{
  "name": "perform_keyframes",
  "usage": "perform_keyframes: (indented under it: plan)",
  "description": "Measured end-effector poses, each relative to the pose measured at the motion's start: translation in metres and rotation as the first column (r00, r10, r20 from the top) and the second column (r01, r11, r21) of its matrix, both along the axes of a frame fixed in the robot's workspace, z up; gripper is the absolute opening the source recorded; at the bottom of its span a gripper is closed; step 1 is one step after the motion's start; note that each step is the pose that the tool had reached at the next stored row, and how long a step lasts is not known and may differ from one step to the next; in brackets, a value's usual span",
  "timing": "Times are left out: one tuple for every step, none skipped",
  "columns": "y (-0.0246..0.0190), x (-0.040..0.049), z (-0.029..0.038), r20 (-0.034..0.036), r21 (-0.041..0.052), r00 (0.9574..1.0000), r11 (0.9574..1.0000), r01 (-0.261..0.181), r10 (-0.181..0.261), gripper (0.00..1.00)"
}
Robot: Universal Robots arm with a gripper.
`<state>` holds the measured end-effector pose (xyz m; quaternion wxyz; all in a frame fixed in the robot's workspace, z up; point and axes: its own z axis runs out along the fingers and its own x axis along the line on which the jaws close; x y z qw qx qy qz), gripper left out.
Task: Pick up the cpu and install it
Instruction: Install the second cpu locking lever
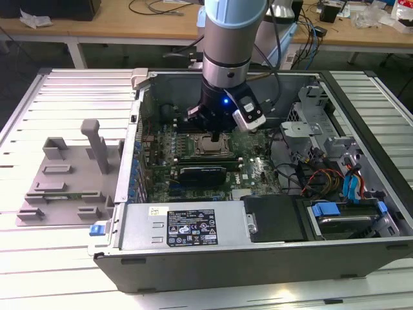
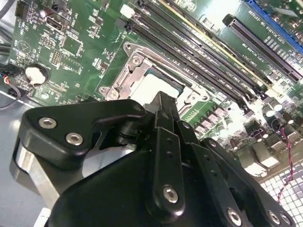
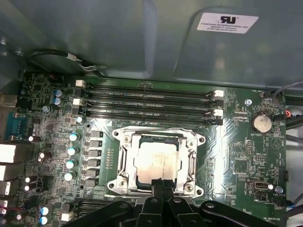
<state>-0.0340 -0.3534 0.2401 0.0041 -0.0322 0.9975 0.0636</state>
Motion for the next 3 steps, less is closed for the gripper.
perform_keyframes:
  plan:
    - [0.0, 0.0, 0.0, 0.0, 0.0, 1.0, 1.0, 0.0, 0.0, 0.11]
    - [0.0, 0.0001, 0.0, 0.0, 0.0, 1.0, 1.0, 0.0, 0.0, 0.11]
    - [0.0, 0.0002, 0.0, 0.0, 0.0, 1.0, 1.0, 0.0, 0.0, 0.11]
